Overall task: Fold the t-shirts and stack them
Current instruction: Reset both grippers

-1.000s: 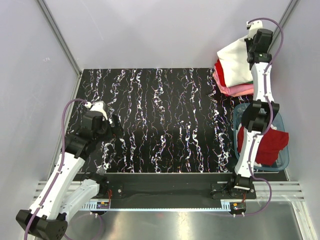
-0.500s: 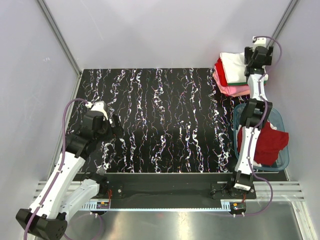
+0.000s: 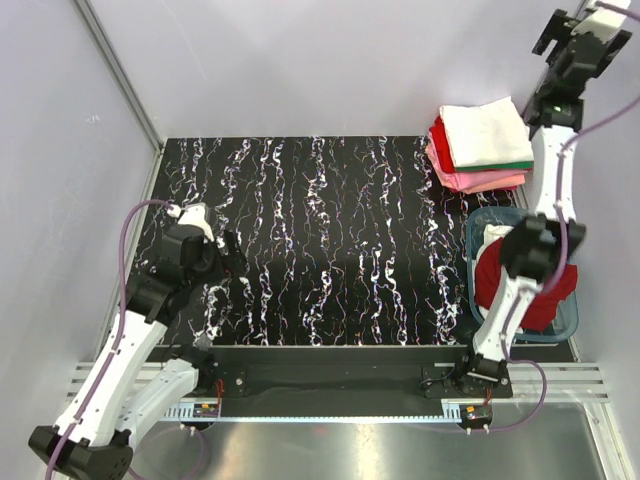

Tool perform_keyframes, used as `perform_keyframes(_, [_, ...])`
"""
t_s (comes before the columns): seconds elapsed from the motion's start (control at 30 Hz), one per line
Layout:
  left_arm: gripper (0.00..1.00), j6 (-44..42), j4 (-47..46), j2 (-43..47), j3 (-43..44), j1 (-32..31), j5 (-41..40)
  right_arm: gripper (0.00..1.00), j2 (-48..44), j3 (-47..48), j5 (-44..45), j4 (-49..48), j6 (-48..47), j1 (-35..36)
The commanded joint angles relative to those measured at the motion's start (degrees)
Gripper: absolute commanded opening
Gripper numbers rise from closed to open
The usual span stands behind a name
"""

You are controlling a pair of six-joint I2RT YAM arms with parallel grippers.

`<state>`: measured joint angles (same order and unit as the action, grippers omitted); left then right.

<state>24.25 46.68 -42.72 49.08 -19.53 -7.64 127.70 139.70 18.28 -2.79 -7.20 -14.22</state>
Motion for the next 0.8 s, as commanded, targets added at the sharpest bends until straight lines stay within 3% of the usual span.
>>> perform_keyframes(0.0, [0.99,-0.2,-2.0,2.0,0.1,-0.1,-1.4,1.0,-23.5,-13.6,-13.3,-0.5,15.8,2.4])
perform_keyframes(0.2, [0.99,-0.6,-2.4,5.1,0.2,-0.1,-1.0,1.0,-46.6,-45.2,-0.8,1.8,9.9,26.0])
perform_keyframes(0.33, [0.99,-1.4,-2.6,6.7,0.5,0.0,0.9,1.0,-58.2,-60.6,-3.9,12.8,33.0,32.4])
perform_keyframes(0.37, [0.99,-1.5,-2.4,6.9,0.6,0.0,0.6,1.0,-60.4,-69.1,-5.8,12.9,35.2,33.6])
perform_keyframes(0.47, [0.99,-1.5,-2.0,8.1,0.8,0.0,-1.2,1.0,-66.0,-81.5,-7.1,15.4,41.2,42.1])
perform_keyframes(0.53, [0.99,-1.7,-2.5,9.2,0.7,0.7,-0.9,1.0,-69.5,-86.1,-1.6,16.4,44.7,51.2])
perform_keyframes(0.63, [0.99,-2.2,-3.2,11.0,0.5,1.2,0.5,1.0,-72.8,-92.6,2.3,17.2,48.8,57.7])
perform_keyframes(0.77, [0.99,-1.8,-3.4,13.6,0.1,1.2,-0.2,1.0,-74.3,-94.3,1.4,22.0,52.6,58.6])
